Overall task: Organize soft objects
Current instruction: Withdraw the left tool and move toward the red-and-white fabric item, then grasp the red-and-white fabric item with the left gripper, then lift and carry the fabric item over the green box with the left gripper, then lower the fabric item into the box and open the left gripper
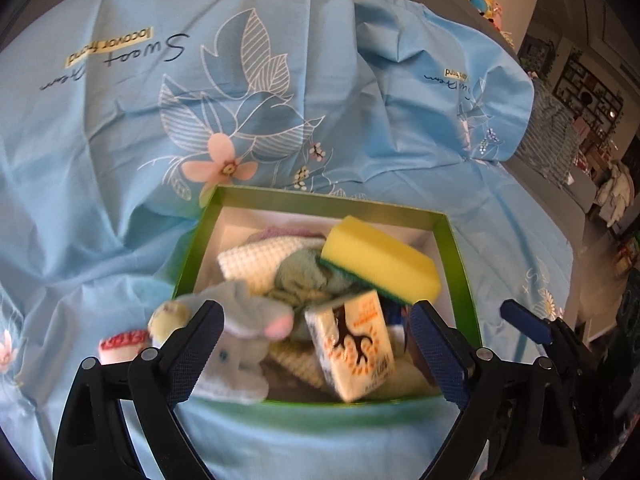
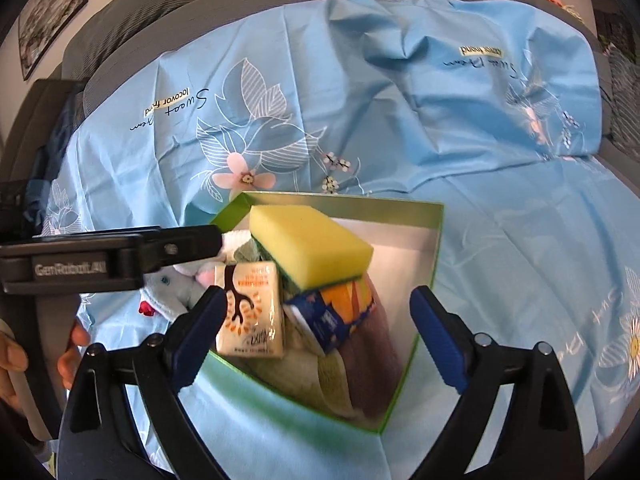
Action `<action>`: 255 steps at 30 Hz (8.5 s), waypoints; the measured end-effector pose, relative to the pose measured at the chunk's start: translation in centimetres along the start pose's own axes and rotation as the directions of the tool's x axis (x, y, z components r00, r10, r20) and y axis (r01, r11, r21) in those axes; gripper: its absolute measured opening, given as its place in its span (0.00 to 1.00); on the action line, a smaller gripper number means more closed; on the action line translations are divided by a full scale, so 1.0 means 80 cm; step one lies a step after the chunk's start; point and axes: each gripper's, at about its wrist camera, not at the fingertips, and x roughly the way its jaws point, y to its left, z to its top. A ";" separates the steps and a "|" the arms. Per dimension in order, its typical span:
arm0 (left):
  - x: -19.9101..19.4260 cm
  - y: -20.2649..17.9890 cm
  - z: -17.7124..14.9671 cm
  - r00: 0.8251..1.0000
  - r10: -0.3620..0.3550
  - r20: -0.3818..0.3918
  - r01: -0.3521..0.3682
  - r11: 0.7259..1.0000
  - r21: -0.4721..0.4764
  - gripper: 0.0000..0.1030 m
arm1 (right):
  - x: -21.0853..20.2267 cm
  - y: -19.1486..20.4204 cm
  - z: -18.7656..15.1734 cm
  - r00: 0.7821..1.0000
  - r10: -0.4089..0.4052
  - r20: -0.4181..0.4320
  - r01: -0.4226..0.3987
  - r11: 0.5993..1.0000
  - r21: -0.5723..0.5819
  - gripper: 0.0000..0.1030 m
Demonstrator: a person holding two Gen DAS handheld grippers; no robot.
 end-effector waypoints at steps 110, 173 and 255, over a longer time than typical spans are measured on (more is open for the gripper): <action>0.064 0.270 -0.104 0.998 -0.061 0.006 0.060 0.941 -0.332 0.54 | 0.020 0.160 -0.140 0.983 0.048 -0.175 -0.076 0.984 -0.159 0.99; -0.004 0.105 -0.208 0.976 -0.161 -0.147 0.156 0.987 -0.045 0.59 | 0.048 0.197 -0.177 0.943 0.218 -0.253 -0.275 0.937 -0.217 0.51; 0.041 0.038 0.014 1.000 -0.013 -0.018 0.013 1.000 -0.007 0.81 | 0.099 0.084 0.017 0.996 0.005 -0.088 -0.018 0.989 -0.144 0.73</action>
